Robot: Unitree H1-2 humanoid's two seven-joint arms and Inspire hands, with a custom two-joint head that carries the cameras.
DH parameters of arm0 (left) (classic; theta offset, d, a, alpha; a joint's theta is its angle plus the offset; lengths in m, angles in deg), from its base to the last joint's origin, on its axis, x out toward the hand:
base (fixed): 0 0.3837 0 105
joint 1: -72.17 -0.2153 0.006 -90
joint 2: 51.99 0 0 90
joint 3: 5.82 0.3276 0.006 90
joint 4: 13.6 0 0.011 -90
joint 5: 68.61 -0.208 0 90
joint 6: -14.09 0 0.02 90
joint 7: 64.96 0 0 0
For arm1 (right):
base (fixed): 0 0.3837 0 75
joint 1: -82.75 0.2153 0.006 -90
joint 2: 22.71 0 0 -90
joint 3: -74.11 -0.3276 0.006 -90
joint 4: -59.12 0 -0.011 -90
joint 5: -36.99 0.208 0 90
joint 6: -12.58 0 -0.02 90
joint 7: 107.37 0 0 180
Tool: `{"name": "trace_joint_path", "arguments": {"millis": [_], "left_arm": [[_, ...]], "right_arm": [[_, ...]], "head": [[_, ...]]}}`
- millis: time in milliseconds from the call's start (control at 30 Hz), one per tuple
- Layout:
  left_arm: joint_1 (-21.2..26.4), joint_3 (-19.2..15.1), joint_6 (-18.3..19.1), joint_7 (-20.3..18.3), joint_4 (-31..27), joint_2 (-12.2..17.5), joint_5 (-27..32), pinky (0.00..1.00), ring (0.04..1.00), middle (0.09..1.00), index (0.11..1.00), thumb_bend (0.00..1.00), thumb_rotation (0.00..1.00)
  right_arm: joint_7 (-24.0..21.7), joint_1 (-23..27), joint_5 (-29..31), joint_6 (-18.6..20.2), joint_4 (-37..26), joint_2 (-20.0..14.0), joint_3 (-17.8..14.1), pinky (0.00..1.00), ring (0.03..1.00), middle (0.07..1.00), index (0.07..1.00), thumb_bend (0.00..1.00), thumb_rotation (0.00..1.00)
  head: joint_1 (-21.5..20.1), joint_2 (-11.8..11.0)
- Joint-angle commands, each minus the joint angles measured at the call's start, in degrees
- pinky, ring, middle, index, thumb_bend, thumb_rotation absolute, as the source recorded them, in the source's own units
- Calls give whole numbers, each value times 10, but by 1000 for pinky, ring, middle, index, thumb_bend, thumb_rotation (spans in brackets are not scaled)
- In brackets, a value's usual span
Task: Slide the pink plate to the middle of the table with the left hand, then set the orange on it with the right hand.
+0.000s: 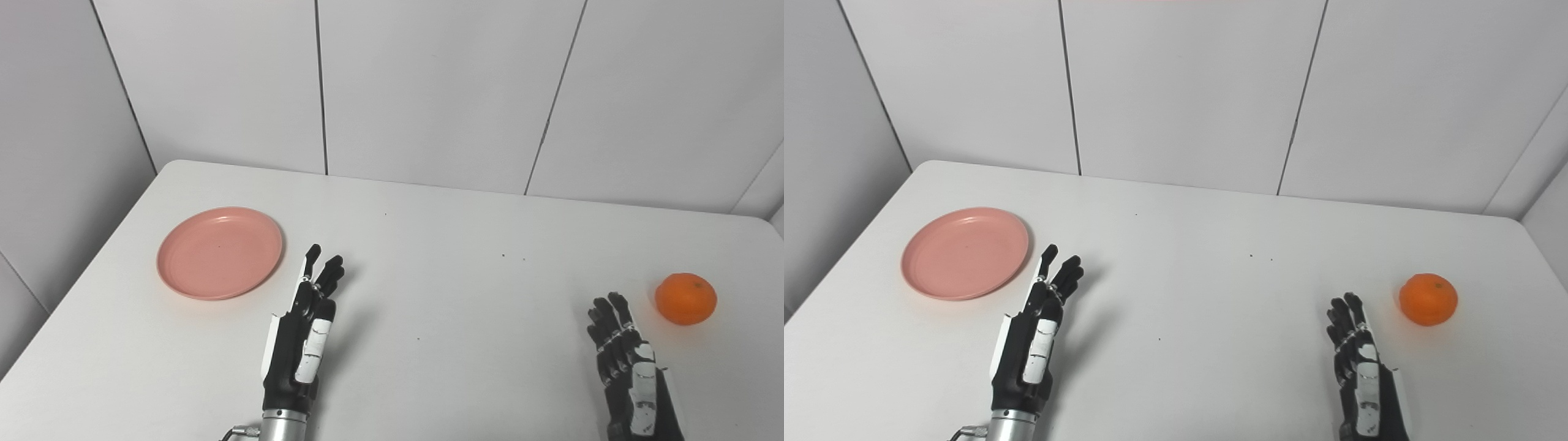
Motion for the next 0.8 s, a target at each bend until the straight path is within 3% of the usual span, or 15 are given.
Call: {"name": "trace_joint_path", "arguments": {"millis": [0,267,667,767], "left_arm": [[-35,-8,24,-5,29,-14,21,934,870,870,920,890,858],[17,-22,89,-9,-35,-4,27,899,859,875,907,935,879],[110,-38,123,-22,-91,14,33,915,867,888,907,923,921],[142,-50,154,-29,-113,22,57,917,877,888,910,948,915]], "right_arm": [[-3,0,-6,-35,94,-1,-9,962,947,931,939,797,974],[5,-3,-12,-36,88,5,-5,937,935,924,918,831,962],[3,-3,-12,-38,88,9,-4,911,920,898,900,848,938],[0,-2,-11,-38,88,10,-3,909,921,898,901,855,932]], "head": [[1,2],[-4,7],[-3,9],[-4,9]]}}
